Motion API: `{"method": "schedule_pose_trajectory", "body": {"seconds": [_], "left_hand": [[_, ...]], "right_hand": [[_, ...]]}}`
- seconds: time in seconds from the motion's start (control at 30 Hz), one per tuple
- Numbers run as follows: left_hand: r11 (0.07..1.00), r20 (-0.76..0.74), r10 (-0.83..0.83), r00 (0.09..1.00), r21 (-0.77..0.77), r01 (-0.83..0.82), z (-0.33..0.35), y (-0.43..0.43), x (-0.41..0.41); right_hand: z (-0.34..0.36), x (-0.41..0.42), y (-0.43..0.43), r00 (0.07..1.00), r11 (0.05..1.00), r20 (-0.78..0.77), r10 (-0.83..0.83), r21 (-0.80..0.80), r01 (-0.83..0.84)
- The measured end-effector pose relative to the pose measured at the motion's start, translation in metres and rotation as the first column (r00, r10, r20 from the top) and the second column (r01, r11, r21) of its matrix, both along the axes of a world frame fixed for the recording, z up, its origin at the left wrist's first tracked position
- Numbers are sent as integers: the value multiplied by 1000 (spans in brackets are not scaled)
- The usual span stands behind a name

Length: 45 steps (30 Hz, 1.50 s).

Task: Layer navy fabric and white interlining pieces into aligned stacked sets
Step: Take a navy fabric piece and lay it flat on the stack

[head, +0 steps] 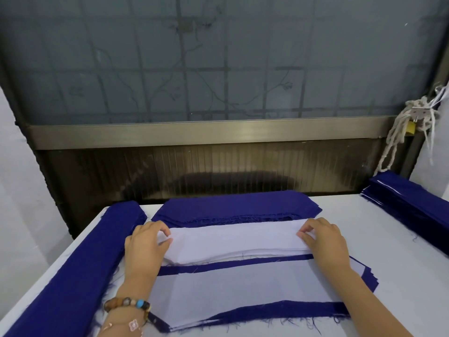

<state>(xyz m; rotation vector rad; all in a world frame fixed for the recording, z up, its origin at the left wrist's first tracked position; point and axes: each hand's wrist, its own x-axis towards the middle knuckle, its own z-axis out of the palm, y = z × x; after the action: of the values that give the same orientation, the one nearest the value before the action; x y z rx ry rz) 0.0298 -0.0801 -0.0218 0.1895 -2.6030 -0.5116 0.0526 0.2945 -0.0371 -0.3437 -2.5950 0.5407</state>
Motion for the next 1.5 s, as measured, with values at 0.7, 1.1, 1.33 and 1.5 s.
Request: {"method": "schedule_pose_trajectory", "body": {"seconds": [0.7,1.1,1.33,1.5], "left_hand": [[900,-190,-211,959,346,266,11,-8,11],[744,-43,-293,955,617,256,8,-19,8],[751,-17,-321,947,604,265,1,-16,2],[650,-59,-299,952,718,248,1,-14,3]], "right_hand": [[2,4,-3,999,997,12,-38,66,37],[7,1,-4,998,992,55,-24,123,17],[11,-1,-4,982,993,148,117,-35,-113],[10,2,-1,982,975,57,181,-145,-171]]}}
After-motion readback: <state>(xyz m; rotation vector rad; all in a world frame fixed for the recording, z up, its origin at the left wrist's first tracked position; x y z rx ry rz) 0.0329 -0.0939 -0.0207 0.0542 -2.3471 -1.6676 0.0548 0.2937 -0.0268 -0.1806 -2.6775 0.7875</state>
